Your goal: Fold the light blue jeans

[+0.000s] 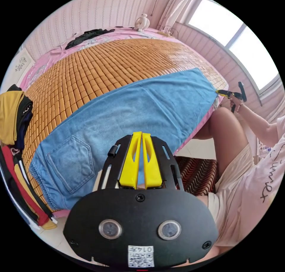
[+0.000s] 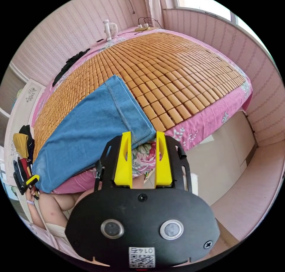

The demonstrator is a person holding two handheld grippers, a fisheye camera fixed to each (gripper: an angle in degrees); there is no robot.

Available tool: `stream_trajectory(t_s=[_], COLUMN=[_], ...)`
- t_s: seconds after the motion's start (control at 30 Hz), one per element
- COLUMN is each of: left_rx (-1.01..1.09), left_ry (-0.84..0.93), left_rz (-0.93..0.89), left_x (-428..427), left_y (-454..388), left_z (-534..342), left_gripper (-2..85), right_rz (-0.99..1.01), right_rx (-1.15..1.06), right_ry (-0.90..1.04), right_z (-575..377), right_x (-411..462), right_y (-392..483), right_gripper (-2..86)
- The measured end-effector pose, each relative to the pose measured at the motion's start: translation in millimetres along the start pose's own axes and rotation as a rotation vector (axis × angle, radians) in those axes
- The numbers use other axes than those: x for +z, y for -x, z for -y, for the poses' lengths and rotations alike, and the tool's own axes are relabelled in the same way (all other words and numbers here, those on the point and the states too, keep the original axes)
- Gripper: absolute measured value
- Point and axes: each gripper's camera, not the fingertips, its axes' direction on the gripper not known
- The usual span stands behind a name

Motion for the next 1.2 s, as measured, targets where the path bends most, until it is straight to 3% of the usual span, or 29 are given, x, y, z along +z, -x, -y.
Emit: stream_trajectory(t_s=[0.13,0.2,0.33,0.43,0.63,0.7,0.8,0.87,0.97,1.07,1.2], left_rx=[-0.038,-0.052,-0.015,0.038,0.095,0.107,0.094,0.074,-0.009,-0.168,-0.274], left_ry=[0.104,0.07,0.091,0.055,-0.043,-0.064,-0.17,-0.241,-0.33,-0.336,-0.339], left_rz=[-0.008,-0.007,-0.03,-0.085,-0.335,-0.497,-0.591,-0.587,-0.434,-0.324,-0.283], left_x=[28,27,28,32,64,73,46,18,-25,-44,-43], left_y=[5,8,7,-4,-49,-63,-57,-39,4,48,71], left_z=[1,1,7,23,78,94,84,62,8,-42,-78], left_gripper=[-1.0,-1.0,-1.0,-1.0,-1.0,-1.0,-1.0,-1.0,-0.9,-0.5,3.6], right_rz=[0.105,0.152,0.331,0.353,0.424,0.491,0.655,0.782,0.824,0.729,0.613], right_rx=[-0.055,-0.076,-0.06,-0.116,-0.339,-0.473,-0.775,-1.023,-1.209,-1.241,-1.199], right_ry=[-0.01,-0.049,-0.204,-0.348,-0.631,-0.664,-0.565,-0.354,-0.007,0.31,0.345], right_z=[0,2,19,34,44,38,16,-23,-98,-169,-199], right_x=[-17,-29,-82,-138,-265,-289,-293,-256,-160,-62,-28], right_y=[-12,-21,-50,-52,9,53,153,244,344,392,407], right_gripper=[3.9,3.1,2.2,2.0,2.0,2.1,2.4,3.0,4.8,6.5,8.2])
